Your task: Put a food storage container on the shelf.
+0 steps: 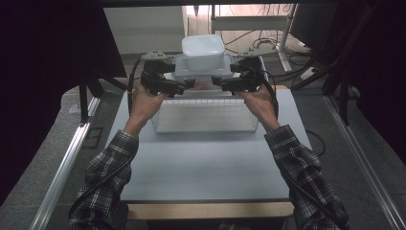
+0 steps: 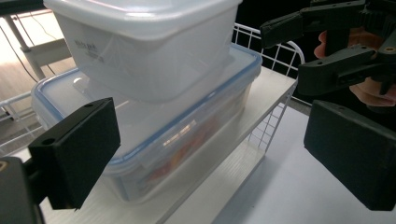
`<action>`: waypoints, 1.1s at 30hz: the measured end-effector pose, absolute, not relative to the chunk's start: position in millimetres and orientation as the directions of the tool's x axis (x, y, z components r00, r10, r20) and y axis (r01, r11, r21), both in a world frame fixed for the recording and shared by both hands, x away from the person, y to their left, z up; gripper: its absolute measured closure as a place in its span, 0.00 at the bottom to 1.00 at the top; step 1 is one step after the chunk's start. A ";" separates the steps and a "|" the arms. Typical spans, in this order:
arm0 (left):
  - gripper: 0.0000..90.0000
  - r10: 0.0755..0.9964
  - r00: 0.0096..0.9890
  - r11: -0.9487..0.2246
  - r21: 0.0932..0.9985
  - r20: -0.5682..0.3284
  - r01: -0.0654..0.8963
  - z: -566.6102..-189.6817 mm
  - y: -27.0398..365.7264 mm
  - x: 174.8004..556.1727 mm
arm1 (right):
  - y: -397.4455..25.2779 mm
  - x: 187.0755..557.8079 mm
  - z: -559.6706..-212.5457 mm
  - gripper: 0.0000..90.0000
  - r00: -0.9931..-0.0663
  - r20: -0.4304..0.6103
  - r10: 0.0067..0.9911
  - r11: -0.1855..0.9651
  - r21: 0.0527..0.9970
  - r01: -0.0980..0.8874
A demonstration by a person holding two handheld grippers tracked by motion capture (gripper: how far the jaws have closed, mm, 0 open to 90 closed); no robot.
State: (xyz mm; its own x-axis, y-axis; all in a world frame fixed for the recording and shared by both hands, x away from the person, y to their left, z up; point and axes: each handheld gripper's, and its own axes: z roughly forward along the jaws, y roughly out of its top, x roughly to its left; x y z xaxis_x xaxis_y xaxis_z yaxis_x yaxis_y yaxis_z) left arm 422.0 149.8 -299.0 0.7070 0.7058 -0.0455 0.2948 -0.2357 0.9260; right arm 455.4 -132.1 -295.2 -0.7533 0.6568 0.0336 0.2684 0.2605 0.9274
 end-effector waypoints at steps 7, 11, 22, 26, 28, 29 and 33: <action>0.02 0.691 0.722 -0.246 0.924 -0.045 0.293 -310.8 151.7 410.5 | -134.9 440.6 -307.3 0.11 -0.777 0.021 0.629 0.281 0.926 0.252; 0.02 0.681 0.732 -0.269 0.919 -0.029 0.287 -318.2 150.6 402.9 | -137.2 433.9 -312.8 0.10 -0.784 0.020 0.620 0.284 0.926 0.248; 0.01 0.653 0.756 -0.267 0.924 -0.036 0.274 -338.7 152.3 384.1 | -148.2 422.3 -329.7 0.08 -0.789 0.043 0.612 0.284 0.920 0.271; 0.00 0.648 0.762 -0.298 0.915 -0.017 0.273 -348.8 151.0 375.8 | -151.9 416.7 -335.6 0.06 -0.793 0.048 0.607 0.284 0.919 0.272; 0.00 0.643 0.765 -0.304 0.911 -0.019 0.278 -353.5 150.7 372.3 | -153.3 412.8 -338.2 0.06 -0.796 0.050 0.603 0.283 0.920 0.273; 0.00 0.643 0.766 -0.309 0.909 -0.017 0.279 -355.7 150.8 370.7 | -153.8 411.0 -339.5 0.05 -0.797 0.055 0.601 0.281 0.919 0.275; 0.00 0.644 0.765 -0.323 0.905 -0.005 0.278 -364.8 151.2 363.3 | -156.2 404.8 -344.5 0.04 -0.802 0.052 0.595 0.288 0.918 0.273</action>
